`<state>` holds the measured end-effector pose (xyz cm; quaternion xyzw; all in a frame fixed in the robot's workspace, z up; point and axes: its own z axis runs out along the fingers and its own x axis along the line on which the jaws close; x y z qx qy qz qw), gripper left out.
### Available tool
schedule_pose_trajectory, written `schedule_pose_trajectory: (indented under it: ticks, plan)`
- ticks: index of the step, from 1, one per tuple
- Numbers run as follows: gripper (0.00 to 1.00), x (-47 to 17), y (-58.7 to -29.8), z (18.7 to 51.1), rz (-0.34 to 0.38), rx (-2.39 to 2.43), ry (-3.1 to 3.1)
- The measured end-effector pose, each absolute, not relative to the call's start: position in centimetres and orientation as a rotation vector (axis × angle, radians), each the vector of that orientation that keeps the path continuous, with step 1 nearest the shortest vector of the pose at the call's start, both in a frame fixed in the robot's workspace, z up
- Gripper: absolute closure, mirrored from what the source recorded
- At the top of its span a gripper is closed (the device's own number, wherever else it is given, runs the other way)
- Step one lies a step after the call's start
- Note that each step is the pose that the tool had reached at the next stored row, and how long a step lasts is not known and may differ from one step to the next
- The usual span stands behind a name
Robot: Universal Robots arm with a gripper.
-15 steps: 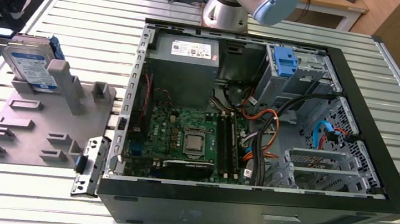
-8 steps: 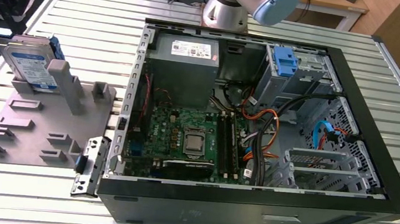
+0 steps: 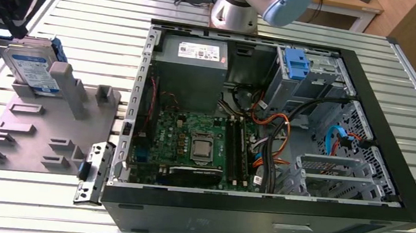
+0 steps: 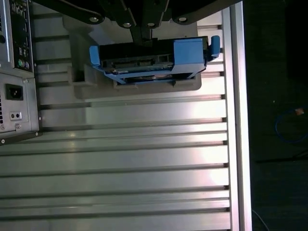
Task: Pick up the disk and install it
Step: 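Reach for the disk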
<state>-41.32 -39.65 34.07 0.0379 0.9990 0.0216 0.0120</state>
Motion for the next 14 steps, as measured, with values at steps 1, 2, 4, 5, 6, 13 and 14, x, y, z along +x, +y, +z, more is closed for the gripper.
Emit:
schedule_pose_trajectory:
  ticks: [1,2,4,5,6,13,14]
  plan:
    - [0.89,-41.39,-39.64,33.98,0.067,0.118,3.115]
    - [0.89,-41.41,-39.64,33.96,0.067,0.118,3.115]
    - [0.89,-41.43,-39.60,33.92,0.068,0.118,3.115]
    - [0.89,-41.44,-39.53,33.90,0.068,0.118,3.115]
    - [0.89,-41.46,-39.45,33.88,0.067,0.118,3.115]
    - [0.89,-41.87,-38.93,33.57,0.067,0.118,3.115]
    - [0.89,-41.96,-38.90,33.50,0.068,0.118,3.115]
